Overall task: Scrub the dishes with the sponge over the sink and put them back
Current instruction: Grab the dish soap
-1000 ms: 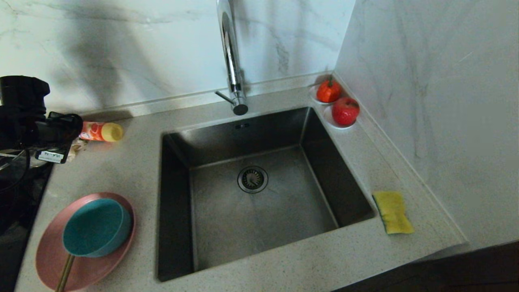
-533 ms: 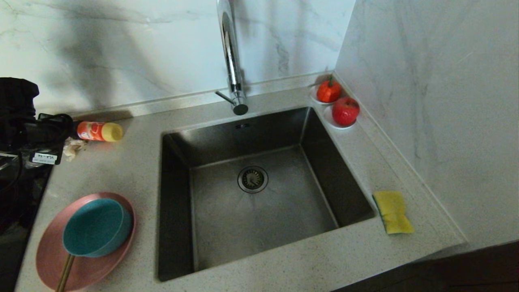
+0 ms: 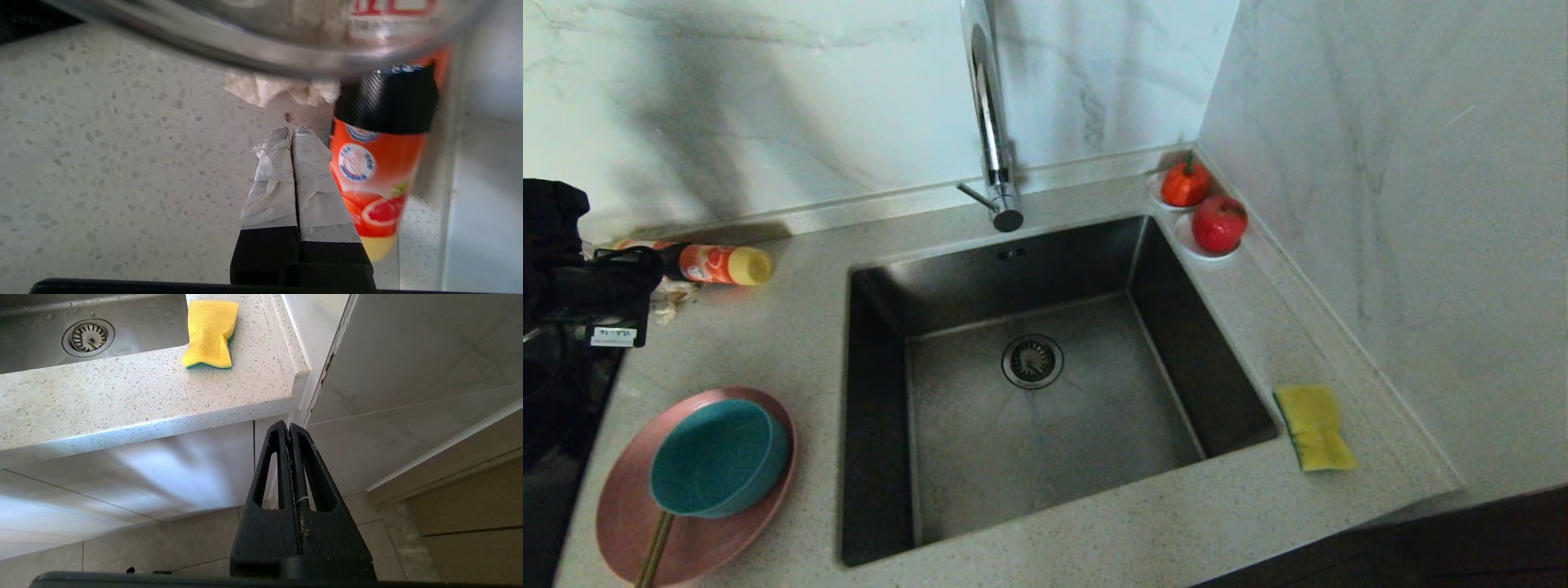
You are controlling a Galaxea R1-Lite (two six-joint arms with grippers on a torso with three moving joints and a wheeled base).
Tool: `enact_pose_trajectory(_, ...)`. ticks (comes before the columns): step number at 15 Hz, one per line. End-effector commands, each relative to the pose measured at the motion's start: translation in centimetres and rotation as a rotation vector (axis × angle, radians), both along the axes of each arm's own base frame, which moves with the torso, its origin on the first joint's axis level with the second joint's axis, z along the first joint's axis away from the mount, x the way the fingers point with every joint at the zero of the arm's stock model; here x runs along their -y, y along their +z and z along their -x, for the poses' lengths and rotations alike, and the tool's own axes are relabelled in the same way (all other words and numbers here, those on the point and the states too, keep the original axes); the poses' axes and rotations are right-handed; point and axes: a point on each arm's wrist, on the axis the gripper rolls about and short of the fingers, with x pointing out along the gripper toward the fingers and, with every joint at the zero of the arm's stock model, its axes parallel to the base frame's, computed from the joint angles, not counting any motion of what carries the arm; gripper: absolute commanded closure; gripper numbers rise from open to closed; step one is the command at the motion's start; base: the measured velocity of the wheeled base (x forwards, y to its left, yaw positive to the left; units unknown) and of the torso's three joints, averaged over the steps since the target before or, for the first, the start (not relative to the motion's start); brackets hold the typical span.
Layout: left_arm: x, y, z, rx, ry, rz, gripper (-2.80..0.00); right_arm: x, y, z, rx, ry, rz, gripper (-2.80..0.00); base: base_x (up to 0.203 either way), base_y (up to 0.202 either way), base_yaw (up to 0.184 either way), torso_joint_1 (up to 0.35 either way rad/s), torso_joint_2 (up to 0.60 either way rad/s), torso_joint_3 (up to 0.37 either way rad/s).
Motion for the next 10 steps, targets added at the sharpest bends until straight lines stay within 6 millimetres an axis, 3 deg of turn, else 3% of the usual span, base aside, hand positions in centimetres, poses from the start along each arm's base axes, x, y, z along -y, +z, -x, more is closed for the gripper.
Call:
enact_pose_trajectory(1,-0.27,-0.7,-0.28,-0.002,-0.009,0.039,0.0,0.0,0.0,-0.01,-0.001,0.0,0.001,0.0,0.0,0.0,0.0,0.0,0.0,0.0)
enact_pose_trajectory(10,-1.03,-1.27,-1.11,0.036,-0.098,0.111,0.0,0.0,0.0,-0.01,-0.001,0.0,-0.001,0.0,0.0,0.0,0.0,0.0,0.0,0.0)
